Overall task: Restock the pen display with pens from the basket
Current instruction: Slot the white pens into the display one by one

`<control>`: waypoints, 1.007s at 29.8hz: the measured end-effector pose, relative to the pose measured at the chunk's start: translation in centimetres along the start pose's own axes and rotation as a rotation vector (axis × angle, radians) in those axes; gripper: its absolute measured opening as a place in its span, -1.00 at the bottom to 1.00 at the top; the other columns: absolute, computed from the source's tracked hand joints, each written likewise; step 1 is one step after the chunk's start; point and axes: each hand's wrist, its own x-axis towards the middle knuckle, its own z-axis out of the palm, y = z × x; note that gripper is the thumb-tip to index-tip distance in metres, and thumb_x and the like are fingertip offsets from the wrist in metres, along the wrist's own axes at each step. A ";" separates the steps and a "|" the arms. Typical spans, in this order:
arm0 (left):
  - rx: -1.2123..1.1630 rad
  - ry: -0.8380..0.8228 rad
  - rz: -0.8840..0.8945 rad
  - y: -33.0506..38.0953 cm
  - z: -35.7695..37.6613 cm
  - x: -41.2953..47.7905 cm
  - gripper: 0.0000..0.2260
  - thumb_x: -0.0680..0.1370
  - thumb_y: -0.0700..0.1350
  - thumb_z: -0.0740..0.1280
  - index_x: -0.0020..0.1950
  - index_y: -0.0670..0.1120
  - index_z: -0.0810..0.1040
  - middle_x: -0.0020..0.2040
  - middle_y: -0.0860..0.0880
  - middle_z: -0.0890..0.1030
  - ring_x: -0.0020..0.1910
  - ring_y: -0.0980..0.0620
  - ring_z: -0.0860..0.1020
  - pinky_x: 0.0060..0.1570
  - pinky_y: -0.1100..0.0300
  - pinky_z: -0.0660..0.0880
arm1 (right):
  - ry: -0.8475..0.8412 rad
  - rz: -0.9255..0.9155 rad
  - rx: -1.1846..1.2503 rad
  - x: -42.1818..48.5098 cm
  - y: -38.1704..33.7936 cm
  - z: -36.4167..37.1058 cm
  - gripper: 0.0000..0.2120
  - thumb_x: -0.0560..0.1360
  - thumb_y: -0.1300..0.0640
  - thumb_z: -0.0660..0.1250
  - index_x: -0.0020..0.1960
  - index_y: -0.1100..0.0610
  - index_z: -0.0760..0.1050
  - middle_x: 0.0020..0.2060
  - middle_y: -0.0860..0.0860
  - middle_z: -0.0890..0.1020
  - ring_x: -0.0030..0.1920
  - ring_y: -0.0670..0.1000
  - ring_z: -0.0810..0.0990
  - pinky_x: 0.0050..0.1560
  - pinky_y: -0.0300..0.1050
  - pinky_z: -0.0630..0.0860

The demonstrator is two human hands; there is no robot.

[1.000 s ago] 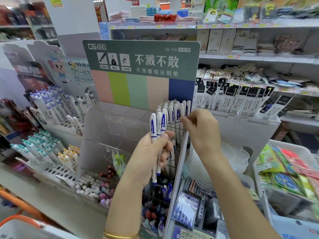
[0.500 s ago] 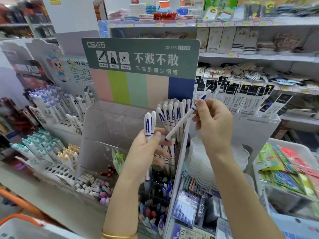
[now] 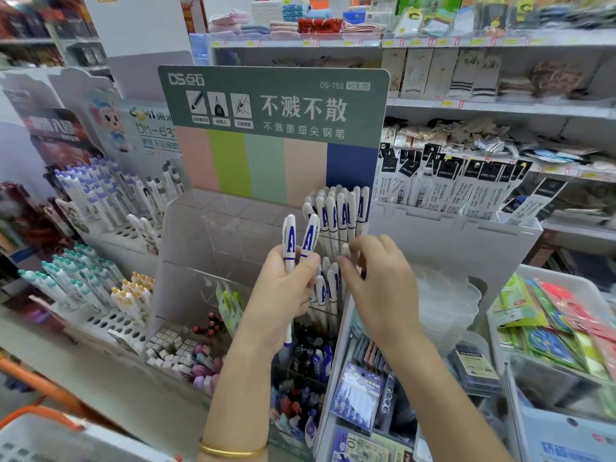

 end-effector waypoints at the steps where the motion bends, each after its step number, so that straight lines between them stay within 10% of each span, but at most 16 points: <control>1: -0.010 -0.007 -0.007 0.0 0.1 0.0 -0.94 0.63 -0.17 0.23 -0.03 -0.09 0.39 -0.35 0.02 0.45 -0.50 0.12 0.24 -0.56 0.32 0.20 | -0.006 -0.014 -0.067 -0.2 0.1 0.2 -0.87 0.43 0.13 0.46 -0.17 0.15 0.52 -0.28 0.00 0.49 -0.28 0.05 0.48 -0.41 -0.08 0.42; 20: -0.008 -0.072 0.024 0.0 -0.2 -0.2 -0.92 0.65 -0.22 0.16 0.08 -0.17 0.43 -0.31 0.00 0.51 -0.48 0.14 0.32 -0.51 0.31 0.25 | -0.022 -0.026 -0.138 -0.3 0.7 0.1 -0.84 0.43 0.17 0.30 -0.11 0.10 0.66 -0.32 0.00 0.46 -0.32 0.03 0.47 -0.47 -0.17 0.27; 26: -0.002 -0.189 0.056 -0.2 -0.3 -0.5 -0.87 0.65 -0.21 0.17 0.12 -0.16 0.49 -0.31 0.02 0.54 -0.46 0.14 0.34 -0.48 0.31 0.26 | -0.125 0.248 0.417 0.9 -0.9 -1.4 -0.89 0.54 0.14 0.32 0.01 0.04 0.61 -0.18 -0.05 0.60 -0.18 -0.11 0.55 -0.13 -0.20 0.47; 30: 0.032 -0.248 0.065 0.1 0.0 -0.6 -0.85 0.64 -0.18 0.22 0.15 -0.14 0.54 -0.26 -0.04 0.60 -0.45 0.12 0.41 -0.48 0.30 0.33 | -0.208 0.332 0.672 1.2 -1.7 -1.8 -0.94 0.54 0.16 0.34 -0.09 0.09 0.58 -0.31 -0.08 0.60 -0.34 -0.13 0.51 -0.29 -0.24 0.44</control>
